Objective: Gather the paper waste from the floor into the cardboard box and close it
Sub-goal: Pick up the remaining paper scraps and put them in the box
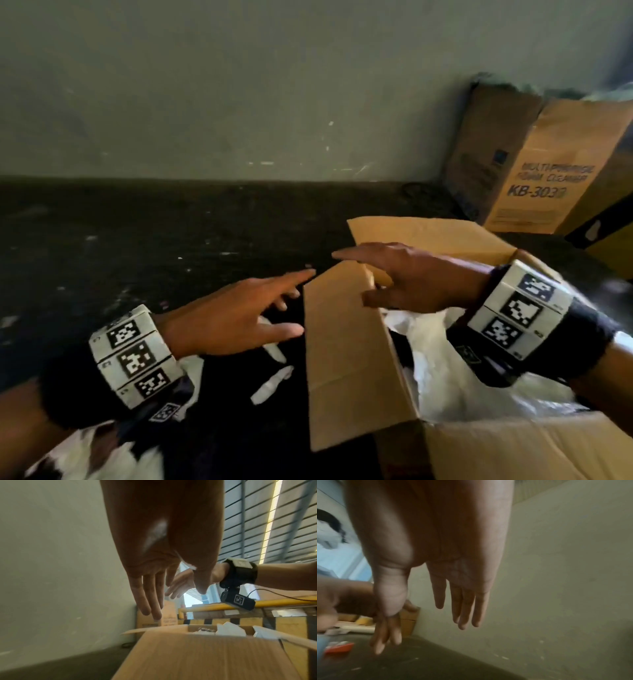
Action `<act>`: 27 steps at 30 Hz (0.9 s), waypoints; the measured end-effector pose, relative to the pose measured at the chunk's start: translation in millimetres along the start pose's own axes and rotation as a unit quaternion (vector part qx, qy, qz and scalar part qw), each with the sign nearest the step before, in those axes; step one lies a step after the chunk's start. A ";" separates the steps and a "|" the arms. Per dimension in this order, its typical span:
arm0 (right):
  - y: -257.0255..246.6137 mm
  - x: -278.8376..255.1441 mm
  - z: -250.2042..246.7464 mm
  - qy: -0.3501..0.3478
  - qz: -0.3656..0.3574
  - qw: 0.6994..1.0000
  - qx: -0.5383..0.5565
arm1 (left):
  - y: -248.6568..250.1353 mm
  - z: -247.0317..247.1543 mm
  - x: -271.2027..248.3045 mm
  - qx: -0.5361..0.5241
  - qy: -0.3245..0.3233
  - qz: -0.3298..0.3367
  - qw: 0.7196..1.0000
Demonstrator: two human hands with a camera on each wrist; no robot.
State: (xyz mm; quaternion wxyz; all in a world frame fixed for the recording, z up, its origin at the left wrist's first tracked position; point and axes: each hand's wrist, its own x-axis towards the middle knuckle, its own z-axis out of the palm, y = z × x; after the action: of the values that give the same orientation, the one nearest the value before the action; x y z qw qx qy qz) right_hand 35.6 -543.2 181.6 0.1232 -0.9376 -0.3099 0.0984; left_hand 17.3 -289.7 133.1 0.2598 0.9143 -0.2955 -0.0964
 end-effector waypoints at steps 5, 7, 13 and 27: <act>-90.8 91.7 71.8 -0.084 -0.059 0.994 -0.038 | -130.8 16.7 -105.3 -0.016 -0.033 -0.168 0.985; -118.3 128.3 114.4 -0.121 -0.060 0.989 -0.057 | -178.6 31.5 -146.8 -0.004 -0.051 -0.199 0.979; -119.4 180.1 235.1 -0.099 0.225 0.969 0.001 | -255.9 69.1 -229.3 0.067 -0.096 -0.376 0.919; -120.7 205.6 291.7 -0.009 0.201 0.966 0.159 | -315.7 58.7 -190.3 -0.054 -0.086 -0.303 0.948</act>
State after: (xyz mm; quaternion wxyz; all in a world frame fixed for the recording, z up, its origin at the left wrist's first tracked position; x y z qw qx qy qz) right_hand 54.3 -275.3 -82.6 0.2460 -0.9480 -0.0963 0.1774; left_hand -0.8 16.1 -80.2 0.2411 0.9335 -0.0199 -0.2646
